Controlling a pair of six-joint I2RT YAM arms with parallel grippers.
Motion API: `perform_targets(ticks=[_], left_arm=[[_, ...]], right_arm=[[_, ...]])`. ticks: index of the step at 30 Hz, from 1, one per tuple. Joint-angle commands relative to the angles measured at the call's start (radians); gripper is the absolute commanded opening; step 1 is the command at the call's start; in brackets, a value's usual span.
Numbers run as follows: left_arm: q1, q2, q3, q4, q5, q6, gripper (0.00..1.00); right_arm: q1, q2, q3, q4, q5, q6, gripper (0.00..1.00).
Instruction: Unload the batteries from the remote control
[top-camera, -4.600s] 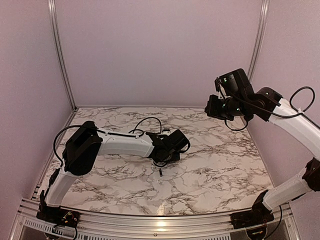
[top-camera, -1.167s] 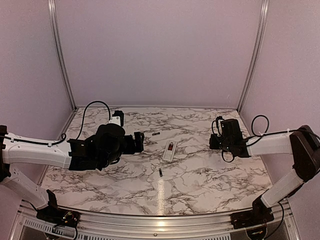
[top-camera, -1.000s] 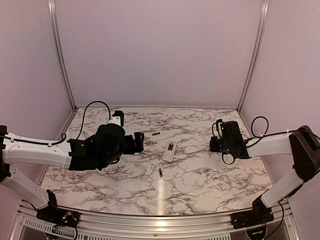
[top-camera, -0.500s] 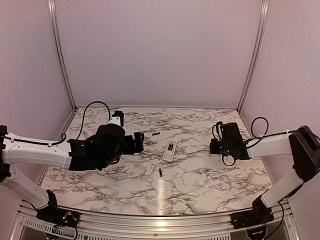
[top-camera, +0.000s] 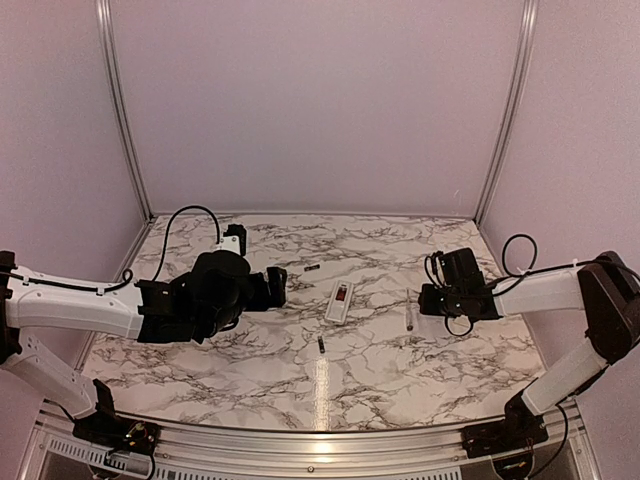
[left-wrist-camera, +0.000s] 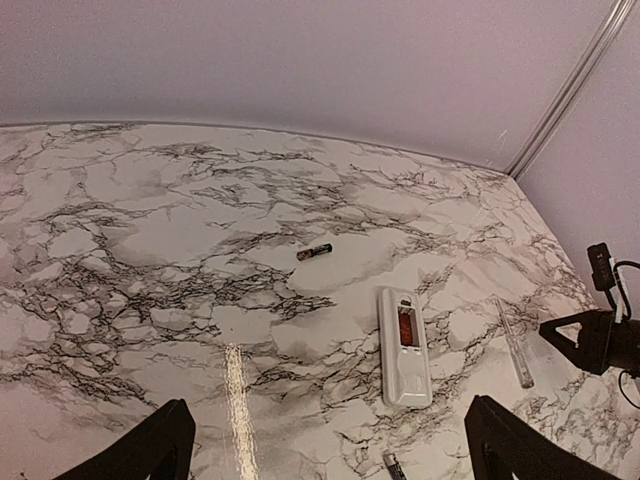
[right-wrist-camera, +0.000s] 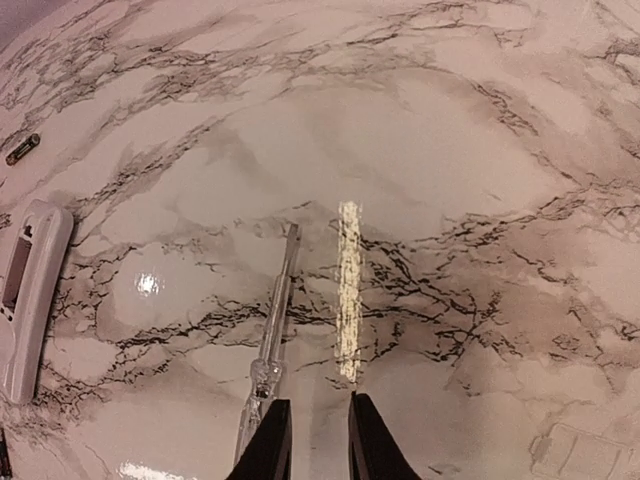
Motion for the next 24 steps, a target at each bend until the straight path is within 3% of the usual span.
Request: perform_targets(ticks=[1, 14, 24], left_arm=[[-0.002, 0.003, 0.008, -0.002, -0.014, 0.014, 0.99], [-0.002, -0.002, 0.013, -0.009, -0.020, 0.050, 0.99], [0.000, -0.043, -0.006, -0.024, -0.071, 0.112, 0.99]], right_arm=[[-0.004, -0.010, -0.016, -0.028, -0.022, 0.020, 0.19], [-0.005, -0.087, 0.027, -0.094, -0.032, 0.023, 0.20], [-0.005, -0.189, 0.158, -0.189, 0.054, 0.009, 0.49]])
